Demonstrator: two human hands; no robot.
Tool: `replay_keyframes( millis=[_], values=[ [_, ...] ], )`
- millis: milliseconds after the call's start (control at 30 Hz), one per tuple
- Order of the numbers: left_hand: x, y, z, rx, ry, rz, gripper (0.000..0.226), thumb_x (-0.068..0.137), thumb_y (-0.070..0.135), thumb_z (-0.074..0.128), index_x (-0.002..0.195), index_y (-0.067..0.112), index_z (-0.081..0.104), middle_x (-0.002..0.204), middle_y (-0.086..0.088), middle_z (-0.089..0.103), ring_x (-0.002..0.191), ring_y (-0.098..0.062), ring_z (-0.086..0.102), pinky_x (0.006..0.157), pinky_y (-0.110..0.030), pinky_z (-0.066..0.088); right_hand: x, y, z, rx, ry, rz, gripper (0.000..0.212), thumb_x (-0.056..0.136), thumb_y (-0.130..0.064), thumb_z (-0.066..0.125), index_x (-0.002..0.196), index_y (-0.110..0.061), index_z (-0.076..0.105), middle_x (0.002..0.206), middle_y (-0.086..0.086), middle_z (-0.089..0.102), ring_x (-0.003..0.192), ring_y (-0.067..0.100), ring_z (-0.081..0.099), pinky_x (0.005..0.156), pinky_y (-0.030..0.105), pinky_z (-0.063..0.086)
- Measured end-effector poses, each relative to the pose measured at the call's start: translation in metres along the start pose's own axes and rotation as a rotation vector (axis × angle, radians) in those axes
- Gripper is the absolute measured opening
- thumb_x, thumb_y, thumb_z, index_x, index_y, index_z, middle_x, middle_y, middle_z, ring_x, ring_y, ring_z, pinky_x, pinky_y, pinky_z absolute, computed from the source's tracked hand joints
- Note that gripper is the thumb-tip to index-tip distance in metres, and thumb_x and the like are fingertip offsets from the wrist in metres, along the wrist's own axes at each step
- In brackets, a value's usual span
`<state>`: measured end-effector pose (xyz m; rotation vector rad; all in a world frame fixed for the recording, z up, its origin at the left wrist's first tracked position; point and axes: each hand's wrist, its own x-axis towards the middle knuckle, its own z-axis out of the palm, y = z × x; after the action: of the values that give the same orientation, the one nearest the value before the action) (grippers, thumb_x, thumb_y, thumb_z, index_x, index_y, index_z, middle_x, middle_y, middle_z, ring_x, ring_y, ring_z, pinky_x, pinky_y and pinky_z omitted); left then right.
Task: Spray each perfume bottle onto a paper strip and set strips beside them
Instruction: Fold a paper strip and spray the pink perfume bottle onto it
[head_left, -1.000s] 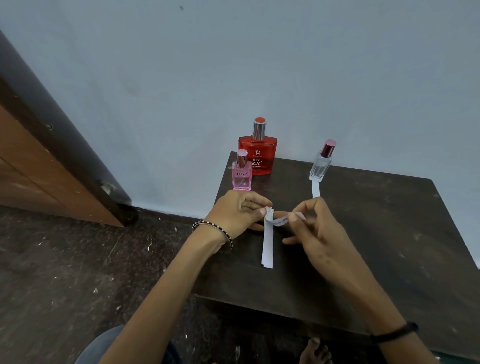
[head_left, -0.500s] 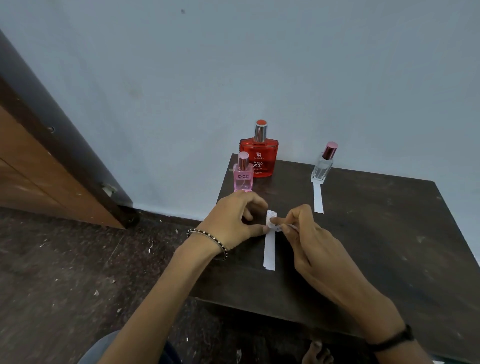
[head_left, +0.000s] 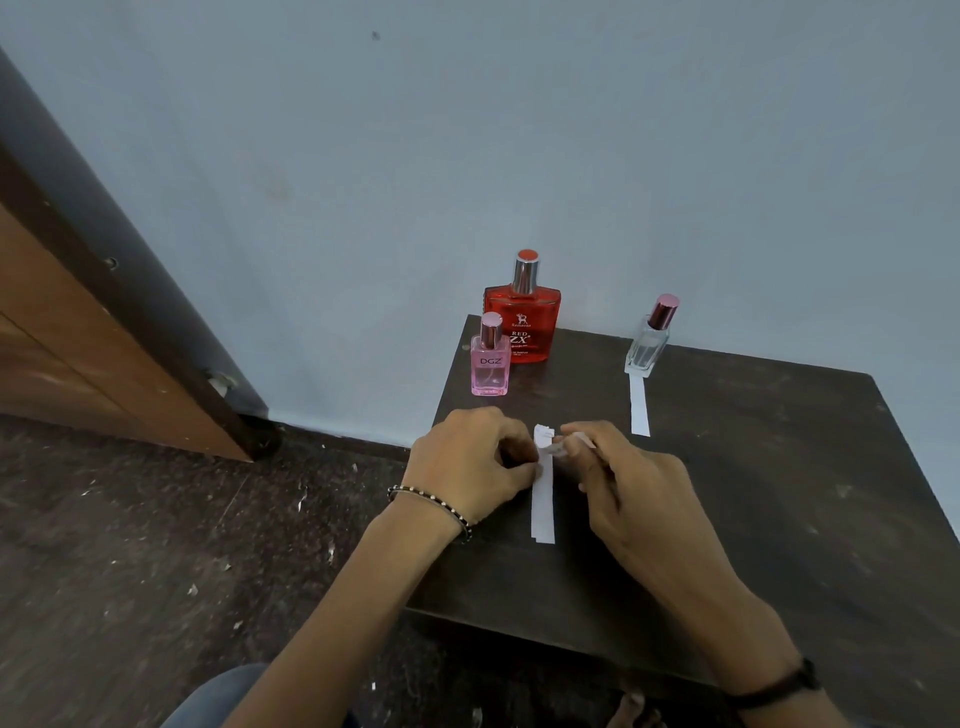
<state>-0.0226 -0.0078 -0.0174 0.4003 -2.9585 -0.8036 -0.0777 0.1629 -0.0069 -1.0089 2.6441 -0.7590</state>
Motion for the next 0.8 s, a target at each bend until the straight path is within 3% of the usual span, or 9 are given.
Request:
replay_keyframes(
  millis=[100, 200, 300, 400, 500, 567, 667, 800],
  values=[
    [-0.001, 0.001, 0.003, 0.031, 0.009, 0.027, 0.024, 0.088, 0.044, 0.066, 0.111, 0.038, 0.07, 0.098, 0.011, 0.064, 0.084, -0.007, 0.058, 0.066, -0.02, 0.042, -0.001, -0.002, 0.0, -0.007, 0.092, -0.098, 0.028, 0.099, -0.022, 0.056, 0.124, -0.015, 0.063, 0.106, 0.002, 0.073, 0.092, 0.013, 0.067, 0.083, 0.016, 0.048],
    [-0.001, 0.002, 0.004, 0.057, 0.023, 0.045, 0.026, 0.089, 0.047, 0.062, 0.114, 0.042, 0.069, 0.099, 0.01, 0.062, 0.082, -0.007, 0.054, 0.059, -0.019, 0.034, -0.001, -0.001, 0.002, 0.026, 0.136, -0.181, 0.017, 0.089, -0.013, 0.07, 0.106, -0.012, 0.071, 0.097, 0.002, 0.075, 0.086, 0.013, 0.069, 0.079, 0.019, 0.053],
    [-0.002, 0.003, 0.004, 0.059, 0.027, 0.057, 0.025, 0.091, 0.047, 0.06, 0.113, 0.042, 0.069, 0.098, 0.01, 0.06, 0.079, -0.006, 0.05, 0.052, -0.017, 0.027, 0.001, 0.001, 0.008, -0.002, 0.143, -0.159, 0.021, 0.085, -0.004, 0.072, 0.105, -0.011, 0.071, 0.105, 0.005, 0.072, 0.096, 0.019, 0.065, 0.085, 0.032, 0.055],
    [-0.005, 0.005, 0.005, 0.103, 0.041, 0.113, 0.024, 0.094, 0.041, 0.058, 0.115, 0.037, 0.069, 0.102, 0.013, 0.058, 0.08, -0.003, 0.049, 0.053, -0.015, 0.029, 0.002, 0.0, 0.014, -0.083, 0.158, -0.167, 0.018, 0.09, -0.009, 0.065, 0.108, -0.014, 0.065, 0.106, 0.003, 0.067, 0.095, 0.017, 0.06, 0.074, 0.034, 0.055],
    [-0.011, 0.006, 0.008, 0.155, 0.079, 0.179, 0.027, 0.097, 0.037, 0.054, 0.12, 0.034, 0.067, 0.114, 0.016, 0.058, 0.097, -0.004, 0.056, 0.064, -0.019, 0.043, 0.002, 0.0, 0.017, -0.187, 0.114, -0.195, 0.027, 0.092, -0.013, 0.06, 0.117, -0.019, 0.055, 0.11, 0.0, 0.063, 0.091, 0.014, 0.06, 0.064, 0.028, 0.054],
    [-0.014, 0.006, 0.01, 0.163, 0.096, 0.2, 0.029, 0.098, 0.034, 0.052, 0.124, 0.036, 0.064, 0.123, 0.019, 0.058, 0.108, -0.005, 0.056, 0.072, -0.024, 0.051, 0.002, 0.001, 0.017, -0.229, 0.099, -0.206, 0.035, 0.086, -0.01, 0.066, 0.118, -0.019, 0.056, 0.107, 0.001, 0.065, 0.084, 0.014, 0.064, 0.056, 0.021, 0.045],
    [-0.016, 0.005, 0.011, 0.184, 0.108, 0.2, 0.031, 0.099, 0.032, 0.05, 0.128, 0.037, 0.061, 0.129, 0.022, 0.059, 0.11, -0.004, 0.054, 0.071, -0.019, 0.045, 0.001, 0.0, 0.015, -0.295, 0.101, -0.184, 0.044, 0.07, -0.005, 0.08, 0.108, -0.017, 0.063, 0.092, -0.001, 0.07, 0.071, 0.013, 0.066, 0.048, 0.017, 0.031],
    [-0.02, 0.005, 0.012, 0.22, 0.106, 0.215, 0.034, 0.099, 0.028, 0.048, 0.13, 0.036, 0.06, 0.126, 0.022, 0.063, 0.104, -0.006, 0.054, 0.063, -0.019, 0.041, 0.002, 0.001, 0.014, -0.313, 0.107, -0.203, 0.047, 0.066, -0.005, 0.084, 0.108, -0.018, 0.067, 0.089, -0.001, 0.071, 0.065, 0.013, 0.067, 0.046, 0.016, 0.031]
  ],
)
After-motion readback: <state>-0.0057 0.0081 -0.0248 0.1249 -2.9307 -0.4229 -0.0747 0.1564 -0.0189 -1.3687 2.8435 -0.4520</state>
